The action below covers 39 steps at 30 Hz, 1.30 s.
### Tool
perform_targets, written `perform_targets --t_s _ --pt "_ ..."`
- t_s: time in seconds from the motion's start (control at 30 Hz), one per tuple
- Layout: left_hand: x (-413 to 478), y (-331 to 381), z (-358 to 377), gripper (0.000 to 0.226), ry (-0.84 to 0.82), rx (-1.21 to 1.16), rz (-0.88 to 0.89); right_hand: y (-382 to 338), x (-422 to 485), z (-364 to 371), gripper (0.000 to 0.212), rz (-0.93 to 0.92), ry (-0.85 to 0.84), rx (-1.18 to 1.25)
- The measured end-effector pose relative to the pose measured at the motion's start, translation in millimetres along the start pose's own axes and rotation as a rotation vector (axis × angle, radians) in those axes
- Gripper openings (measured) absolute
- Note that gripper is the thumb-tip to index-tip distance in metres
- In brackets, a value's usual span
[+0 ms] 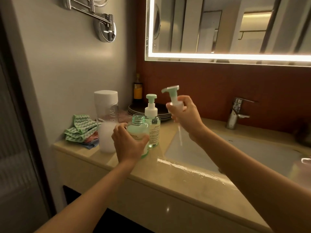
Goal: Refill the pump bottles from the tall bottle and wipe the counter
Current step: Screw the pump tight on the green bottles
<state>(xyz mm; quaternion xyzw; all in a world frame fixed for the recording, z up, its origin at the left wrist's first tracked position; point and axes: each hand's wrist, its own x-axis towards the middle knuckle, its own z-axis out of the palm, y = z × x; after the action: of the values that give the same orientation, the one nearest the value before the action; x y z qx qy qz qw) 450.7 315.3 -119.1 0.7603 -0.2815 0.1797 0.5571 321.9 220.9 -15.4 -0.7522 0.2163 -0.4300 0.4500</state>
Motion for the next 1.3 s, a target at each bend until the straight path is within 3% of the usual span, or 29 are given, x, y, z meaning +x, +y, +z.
perform_targets --t_s 0.17,0.57,1.03,1.3 --pt "-12 8 4 0.075 -0.254 -0.439 -0.085 -34 7 6 0.031 -0.055 0.025 0.280" --pt "-31 16 11 0.078 -0.325 -0.391 0.020 -60 15 4 0.032 -0.177 0.040 0.507" --pt "-30 17 11 0.084 -0.349 -0.384 0.010 -3 -13 41 0.029 -0.105 -0.094 0.174" --pt "-31 20 9 0.084 -0.351 -0.382 -0.002 5 -25 54 0.025 -0.057 -0.127 0.170"
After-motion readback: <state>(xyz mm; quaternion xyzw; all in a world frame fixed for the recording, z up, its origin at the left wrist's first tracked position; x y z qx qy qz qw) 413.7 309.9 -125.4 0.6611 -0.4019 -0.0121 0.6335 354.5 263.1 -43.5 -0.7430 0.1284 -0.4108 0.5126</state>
